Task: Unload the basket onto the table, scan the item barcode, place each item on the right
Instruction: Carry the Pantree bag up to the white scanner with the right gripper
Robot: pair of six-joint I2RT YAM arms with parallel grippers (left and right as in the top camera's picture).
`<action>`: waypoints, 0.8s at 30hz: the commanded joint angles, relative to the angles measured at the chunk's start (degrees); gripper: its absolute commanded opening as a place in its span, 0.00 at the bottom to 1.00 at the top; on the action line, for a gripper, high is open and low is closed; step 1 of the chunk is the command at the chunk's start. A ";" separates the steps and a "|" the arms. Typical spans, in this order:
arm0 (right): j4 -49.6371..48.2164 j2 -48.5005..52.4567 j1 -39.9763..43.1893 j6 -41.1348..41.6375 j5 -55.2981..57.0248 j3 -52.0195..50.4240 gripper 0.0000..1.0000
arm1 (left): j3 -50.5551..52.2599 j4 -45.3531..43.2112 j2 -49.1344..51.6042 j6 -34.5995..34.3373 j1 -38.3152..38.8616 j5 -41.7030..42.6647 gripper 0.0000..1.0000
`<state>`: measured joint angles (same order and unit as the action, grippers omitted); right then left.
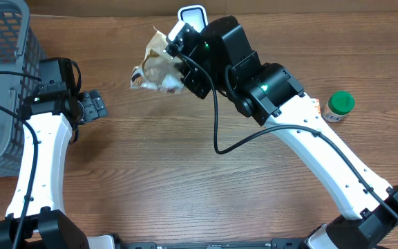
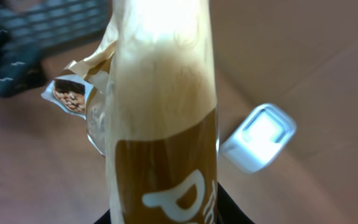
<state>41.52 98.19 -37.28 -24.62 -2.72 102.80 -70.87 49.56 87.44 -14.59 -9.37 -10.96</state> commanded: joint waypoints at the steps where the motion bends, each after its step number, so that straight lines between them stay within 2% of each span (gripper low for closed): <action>1: -4.55 1.01 -0.13 -7.72 6.86 1.03 0.04 | -0.94 -0.11 0.20 0.87 0.02 0.04 1.00; 12: -26.12 11.26 2.82 -17.55 13.70 1.03 0.04 | -0.94 -0.11 0.20 0.87 0.02 0.04 1.00; 19: -46.58 23.15 7.78 -17.40 13.86 1.03 0.04 | -0.94 -0.13 0.20 0.90 0.02 0.04 1.00; 24: -55.98 28.28 8.83 -17.42 13.88 1.03 0.04 | -0.94 -0.11 0.20 0.90 0.02 0.04 1.00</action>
<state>-11.09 124.38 -28.75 -42.00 10.79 102.74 -70.87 49.56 87.44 -14.59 -9.37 -10.96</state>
